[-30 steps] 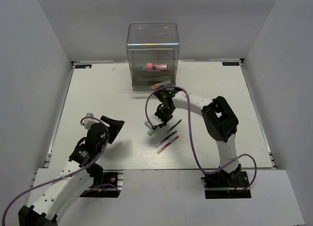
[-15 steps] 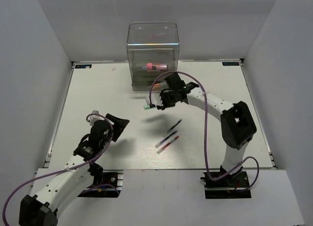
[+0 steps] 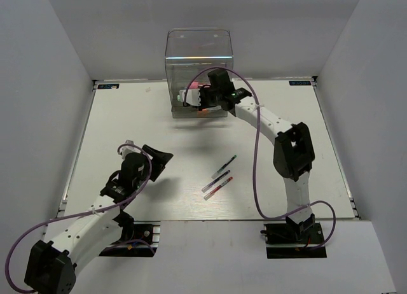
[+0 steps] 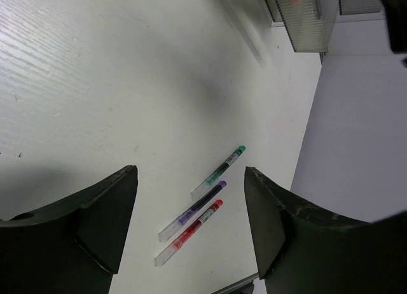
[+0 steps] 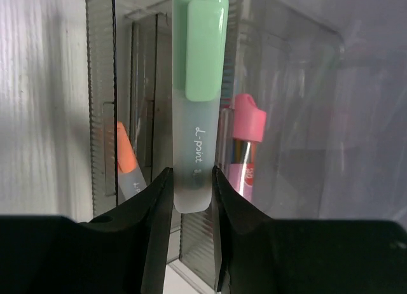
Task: Sort the stationery into containers
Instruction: Place the stationery into the container
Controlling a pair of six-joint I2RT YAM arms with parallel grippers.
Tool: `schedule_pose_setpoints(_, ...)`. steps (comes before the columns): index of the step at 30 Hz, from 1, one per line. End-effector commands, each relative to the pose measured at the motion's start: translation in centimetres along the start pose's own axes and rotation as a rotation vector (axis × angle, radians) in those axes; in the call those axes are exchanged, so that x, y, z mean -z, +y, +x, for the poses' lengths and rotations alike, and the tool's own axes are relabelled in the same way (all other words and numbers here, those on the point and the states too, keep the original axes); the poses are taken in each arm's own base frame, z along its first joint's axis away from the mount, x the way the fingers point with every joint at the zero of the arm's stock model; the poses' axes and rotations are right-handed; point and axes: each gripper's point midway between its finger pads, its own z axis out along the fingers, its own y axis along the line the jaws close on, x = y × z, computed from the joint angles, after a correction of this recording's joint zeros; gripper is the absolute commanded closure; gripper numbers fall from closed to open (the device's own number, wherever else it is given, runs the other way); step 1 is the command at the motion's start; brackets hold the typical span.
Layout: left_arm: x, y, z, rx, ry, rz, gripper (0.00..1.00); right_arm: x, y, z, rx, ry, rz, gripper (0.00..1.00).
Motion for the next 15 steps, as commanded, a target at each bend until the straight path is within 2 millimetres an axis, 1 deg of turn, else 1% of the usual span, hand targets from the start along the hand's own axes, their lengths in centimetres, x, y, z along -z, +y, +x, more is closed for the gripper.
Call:
schedule_pose_setpoints(1,-0.3,-0.9,-0.2,-0.008,-0.008,0.039,0.22,-1.3,-0.9,1.7,0.042,0.069,0.017,1.0)
schedule_pose_setpoints(2,-0.2,-1.6,-0.5,-0.006,-0.015,0.057,0.22,-1.4,-0.9,1.9,0.039,0.073,0.013,1.0)
schedule_pose_setpoints(3,-0.4,-1.7,-0.5,-0.006,-0.016,0.06,0.22,-2.0,-0.6,2.4,0.043,0.08,0.002,1.0)
schedule_pose_setpoints(4,-0.6,-1.7,-0.5,-0.006,-0.016,0.06,0.22,-1.9,-0.6,2.6,0.043,0.083,0.004,1.0)
schedule_pose_setpoints(6,-1.1,-2.2,-0.5,-0.006,-0.009,0.068,0.22,-2.6,0.4,3.2,0.04,0.094,-0.022,1.0)
schedule_pose_setpoints(7,-1.4,-2.1,-0.4,-0.015,-0.009,0.065,0.22,-2.7,0.3,3.5,0.035,0.103,-0.019,1.0)
schedule_pose_setpoints(8,-1.6,-2.6,-0.6,-0.014,-0.012,0.073,0.22,-2.9,0.7,3.8,0.027,0.112,-0.028,0.9)
schedule_pose_setpoints(9,-2.1,-2.6,-0.4,-0.026,0.0,0.067,0.22,-2.9,0.7,4.0,0.023,0.116,-0.028,0.83)
schedule_pose_setpoints(10,-2.4,-3.3,-0.4,-0.025,0.0,0.092,0.22,-2.9,0.8,3.8,0.007,0.11,-0.029,0.74)
schedule_pose_setpoints(11,-2.7,-3.7,-0.6,-0.038,-0.004,0.103,0.22,-2.9,0.9,4.0,-0.005,0.114,-0.03,0.58)
schedule_pose_setpoints(12,-3.0,-4.3,-0.5,-0.059,0.002,0.117,0.22,-2.6,0.6,3.9,-0.011,0.11,-0.021,0.55)
schedule_pose_setpoints(13,-3.9,-4.5,-0.4,-0.076,0.011,0.118,0.22,-2.5,0.8,3.7,-0.029,0.106,-0.025,0.54)
schedule_pose_setpoints(14,-4.3,-5.4,-0.7,-0.092,0.004,0.132,0.24,-2.3,0.7,3.6,-0.05,0.096,-0.025,0.54)
schedule_pose_setpoints(15,-4.8,-5.8,-0.6,-0.107,0.014,0.14,0.26,-2.1,0.7,3.5,-0.064,0.093,-0.026,0.54)
